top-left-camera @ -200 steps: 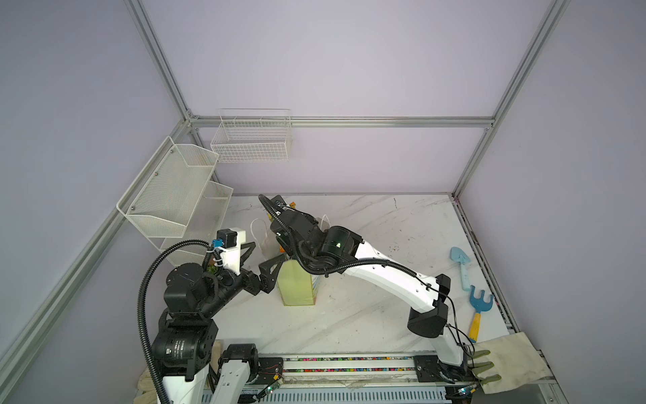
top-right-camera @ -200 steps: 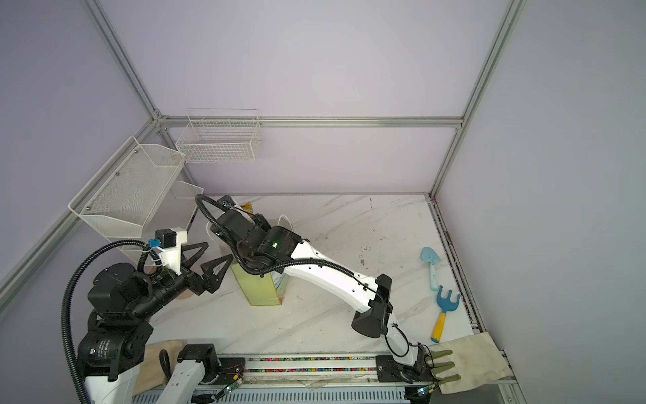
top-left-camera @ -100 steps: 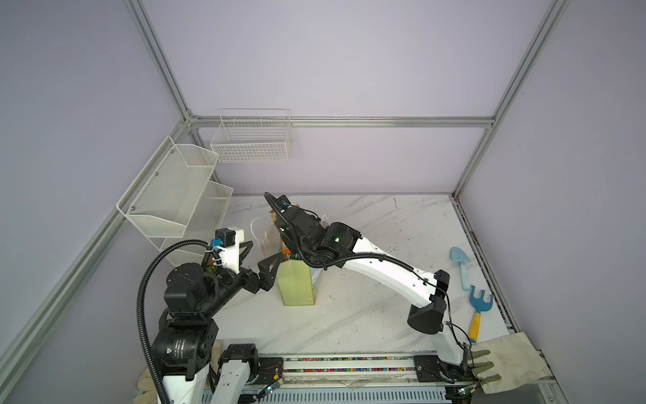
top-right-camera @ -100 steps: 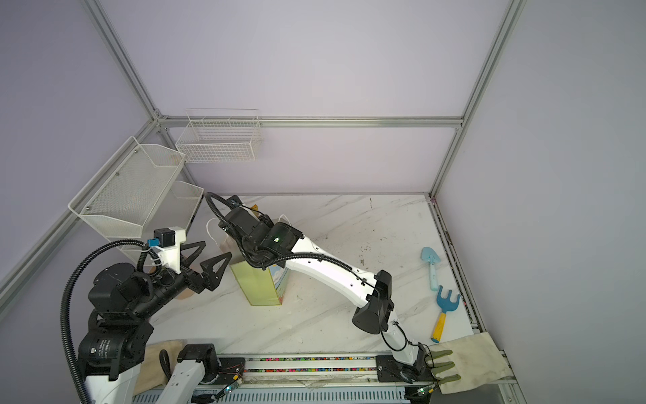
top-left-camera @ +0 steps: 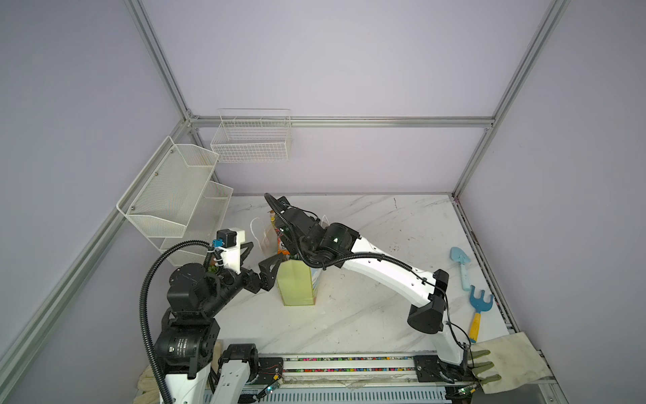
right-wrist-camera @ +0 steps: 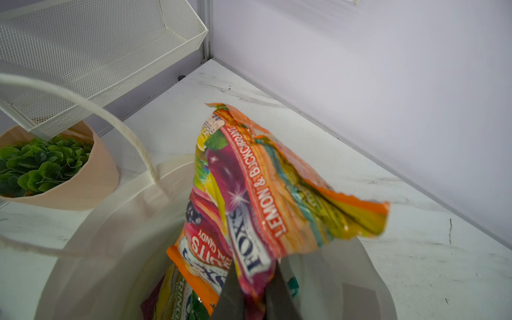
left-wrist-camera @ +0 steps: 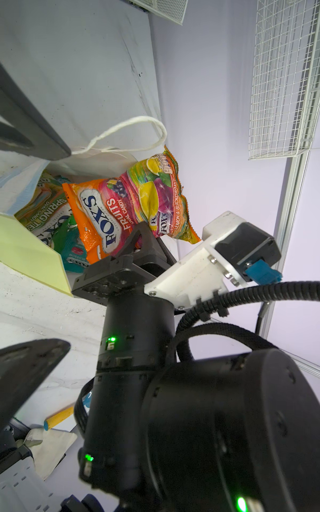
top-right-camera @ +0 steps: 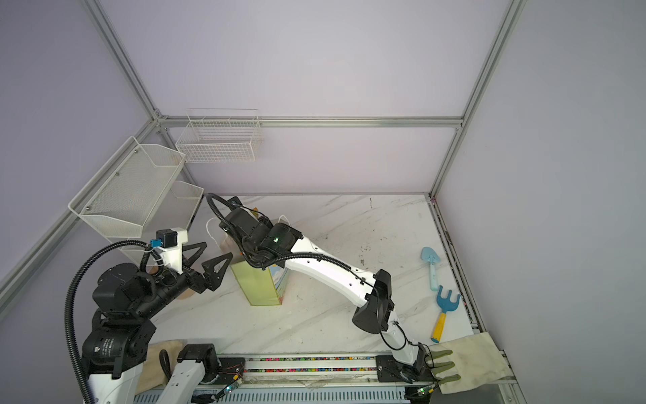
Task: Place the snacks into the paper bag
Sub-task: Place the snack in the paper bag.
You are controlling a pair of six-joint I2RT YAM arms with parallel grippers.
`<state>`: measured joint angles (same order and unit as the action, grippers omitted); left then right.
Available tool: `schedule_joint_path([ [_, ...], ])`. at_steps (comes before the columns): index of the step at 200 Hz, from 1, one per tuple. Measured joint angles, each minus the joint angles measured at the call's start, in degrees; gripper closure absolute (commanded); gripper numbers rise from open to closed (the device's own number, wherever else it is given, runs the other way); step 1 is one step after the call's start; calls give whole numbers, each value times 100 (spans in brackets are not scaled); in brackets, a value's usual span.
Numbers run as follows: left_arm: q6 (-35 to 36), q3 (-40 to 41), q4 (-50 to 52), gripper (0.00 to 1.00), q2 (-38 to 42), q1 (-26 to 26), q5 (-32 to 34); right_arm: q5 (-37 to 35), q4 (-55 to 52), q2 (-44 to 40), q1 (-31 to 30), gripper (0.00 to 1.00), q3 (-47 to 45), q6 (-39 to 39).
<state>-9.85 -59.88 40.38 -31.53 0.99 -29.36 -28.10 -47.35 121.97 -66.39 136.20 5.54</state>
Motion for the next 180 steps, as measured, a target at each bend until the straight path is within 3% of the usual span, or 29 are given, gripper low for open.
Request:
schedule_joint_path([
  [180,-20,354,-87,1,17,0,107,348,175,-2,138,93,-446,236],
])
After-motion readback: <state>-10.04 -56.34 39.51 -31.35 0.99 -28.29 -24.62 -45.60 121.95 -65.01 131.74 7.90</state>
